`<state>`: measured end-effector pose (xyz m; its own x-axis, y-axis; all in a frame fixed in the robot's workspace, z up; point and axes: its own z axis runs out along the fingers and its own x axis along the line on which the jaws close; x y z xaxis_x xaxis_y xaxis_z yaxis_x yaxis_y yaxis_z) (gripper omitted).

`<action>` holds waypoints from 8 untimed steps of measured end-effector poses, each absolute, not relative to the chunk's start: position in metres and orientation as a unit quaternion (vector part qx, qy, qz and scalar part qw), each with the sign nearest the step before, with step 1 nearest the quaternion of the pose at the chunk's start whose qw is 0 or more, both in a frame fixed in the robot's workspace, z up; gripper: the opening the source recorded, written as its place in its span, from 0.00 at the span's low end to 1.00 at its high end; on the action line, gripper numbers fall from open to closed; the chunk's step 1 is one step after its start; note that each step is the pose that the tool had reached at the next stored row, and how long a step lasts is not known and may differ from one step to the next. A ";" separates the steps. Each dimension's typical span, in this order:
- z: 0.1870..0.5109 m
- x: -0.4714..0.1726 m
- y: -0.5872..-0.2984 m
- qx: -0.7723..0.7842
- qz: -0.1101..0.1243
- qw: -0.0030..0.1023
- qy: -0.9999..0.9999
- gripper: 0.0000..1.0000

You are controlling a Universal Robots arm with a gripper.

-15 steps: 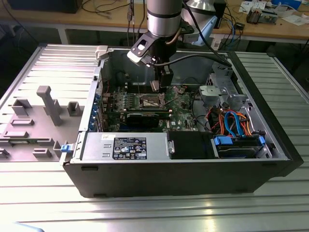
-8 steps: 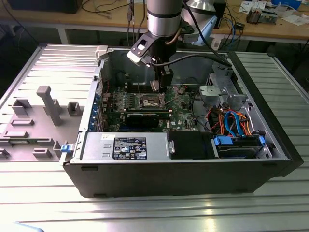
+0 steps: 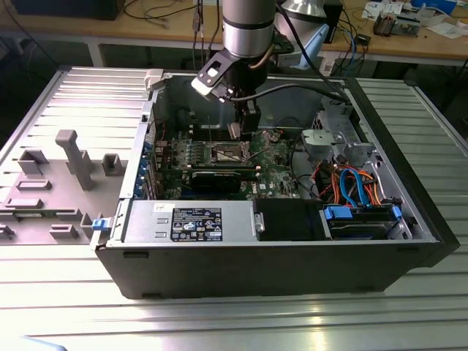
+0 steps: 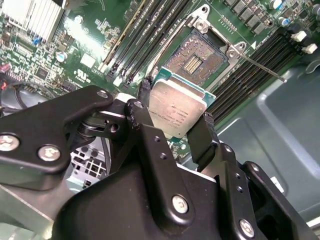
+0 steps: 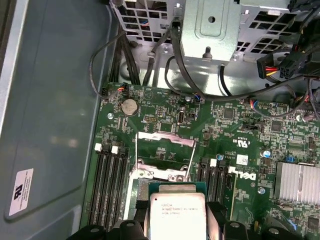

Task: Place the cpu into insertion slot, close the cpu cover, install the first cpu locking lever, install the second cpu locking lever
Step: 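Place the cpu into insertion slot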

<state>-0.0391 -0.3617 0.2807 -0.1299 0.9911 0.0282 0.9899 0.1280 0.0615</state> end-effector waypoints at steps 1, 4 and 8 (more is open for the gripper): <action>0.280 -0.039 -0.362 0.661 0.032 0.010 0.749 0.55; 0.275 -0.039 -0.362 0.661 0.032 0.010 0.749 0.55; 0.269 -0.039 -0.361 0.673 0.032 0.010 0.739 0.55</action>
